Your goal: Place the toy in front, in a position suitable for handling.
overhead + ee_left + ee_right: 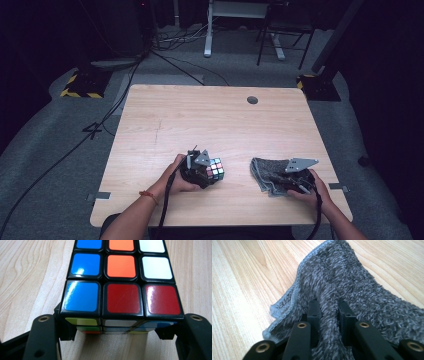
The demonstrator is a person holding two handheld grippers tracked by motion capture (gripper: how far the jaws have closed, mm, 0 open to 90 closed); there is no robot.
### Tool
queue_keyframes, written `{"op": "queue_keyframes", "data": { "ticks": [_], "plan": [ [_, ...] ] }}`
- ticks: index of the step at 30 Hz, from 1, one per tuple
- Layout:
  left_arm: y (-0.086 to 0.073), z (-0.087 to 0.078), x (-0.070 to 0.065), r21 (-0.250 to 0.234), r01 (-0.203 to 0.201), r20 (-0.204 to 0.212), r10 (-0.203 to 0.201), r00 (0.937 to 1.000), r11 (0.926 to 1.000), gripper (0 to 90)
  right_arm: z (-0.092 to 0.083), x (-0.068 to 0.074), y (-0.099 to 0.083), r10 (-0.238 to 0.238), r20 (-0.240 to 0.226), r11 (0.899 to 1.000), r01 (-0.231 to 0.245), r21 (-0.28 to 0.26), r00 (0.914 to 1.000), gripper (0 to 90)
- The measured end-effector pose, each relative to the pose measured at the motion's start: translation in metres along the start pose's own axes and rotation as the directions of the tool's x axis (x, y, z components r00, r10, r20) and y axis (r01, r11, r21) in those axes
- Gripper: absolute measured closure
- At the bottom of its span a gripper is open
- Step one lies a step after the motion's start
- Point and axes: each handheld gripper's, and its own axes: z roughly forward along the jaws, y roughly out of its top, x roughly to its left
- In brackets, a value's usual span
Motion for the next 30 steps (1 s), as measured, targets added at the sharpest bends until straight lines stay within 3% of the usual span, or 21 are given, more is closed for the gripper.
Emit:
{"op": "queue_keyframes", "data": {
  "ticks": [9,13,19,30],
  "plan": [
    [0.004,-0.006,-0.005,0.014,-0.037,-0.022,0.037,0.9991,0.9992,33.4,-0.01,-0.004,0.0,0.015,0.023,0.999,-0.014,-0.046,0.9996,77.8],
    [0.007,-0.008,-0.007,0.009,-0.032,-0.03,0.032,0.999,0.9994,33.5,-0.016,-0.005,0.002,0.025,0.025,0.997,-0.022,-0.08,0.9994,78.0],
    [0.012,-0.008,-0.011,0.011,-0.045,-0.019,0.045,0.9988,0.9989,33.5,-0.025,-0.006,0.008,0.028,0.024,0.99,-0.025,-0.139,0.9993,78.1],
    [0.025,-0.009,-0.015,0.021,-0.07,-0.051,0.071,0.9961,0.9973,33.6,-0.038,0.0,0.035,-0.003,0.004,0.973,0.003,-0.232,1.0,78.2]
  ]
}}
